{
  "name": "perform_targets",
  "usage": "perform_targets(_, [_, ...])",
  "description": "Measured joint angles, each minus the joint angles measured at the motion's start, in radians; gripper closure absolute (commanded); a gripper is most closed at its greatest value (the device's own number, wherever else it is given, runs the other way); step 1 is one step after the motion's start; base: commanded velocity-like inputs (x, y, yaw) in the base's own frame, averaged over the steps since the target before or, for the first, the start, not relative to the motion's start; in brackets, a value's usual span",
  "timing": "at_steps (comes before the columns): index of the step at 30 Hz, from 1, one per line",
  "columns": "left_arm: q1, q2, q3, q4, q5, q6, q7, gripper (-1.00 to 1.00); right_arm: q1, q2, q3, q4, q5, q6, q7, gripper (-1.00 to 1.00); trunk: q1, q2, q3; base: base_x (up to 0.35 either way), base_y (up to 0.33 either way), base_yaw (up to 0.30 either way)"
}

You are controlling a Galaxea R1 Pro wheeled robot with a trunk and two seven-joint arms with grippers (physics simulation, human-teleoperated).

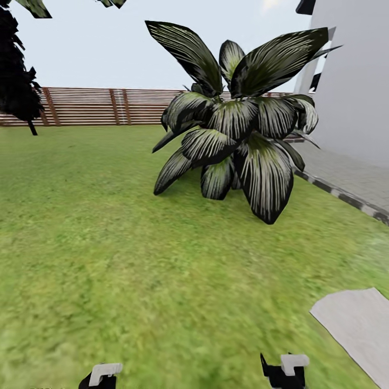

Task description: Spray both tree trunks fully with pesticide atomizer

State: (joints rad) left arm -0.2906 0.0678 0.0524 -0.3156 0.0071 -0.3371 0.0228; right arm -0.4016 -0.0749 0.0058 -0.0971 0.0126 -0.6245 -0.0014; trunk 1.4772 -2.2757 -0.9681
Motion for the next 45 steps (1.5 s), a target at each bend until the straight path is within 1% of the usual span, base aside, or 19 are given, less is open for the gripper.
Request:
perform_targets(7, [0.0, 0.0, 0.001, 0.0, 0.001, 0.0, 0.001, 1.0, 0.0, 0.0, 0.0, 0.0, 0.0, 0.0, 0.0, -1.0, 0.0, 0.0, 0.0, 0.303, 0.098, 0.278])
perform_targets(45, [0.0, 0.0, 0.0, 0.0, 0.001, 0.0, 0.001, 1.0, 0.0, 0.0, 0.0, 0.0, 0.0, 0.0, 0.0, -1.0, 0.0, 0.0, 0.0, 0.286, 0.193, 0.278])
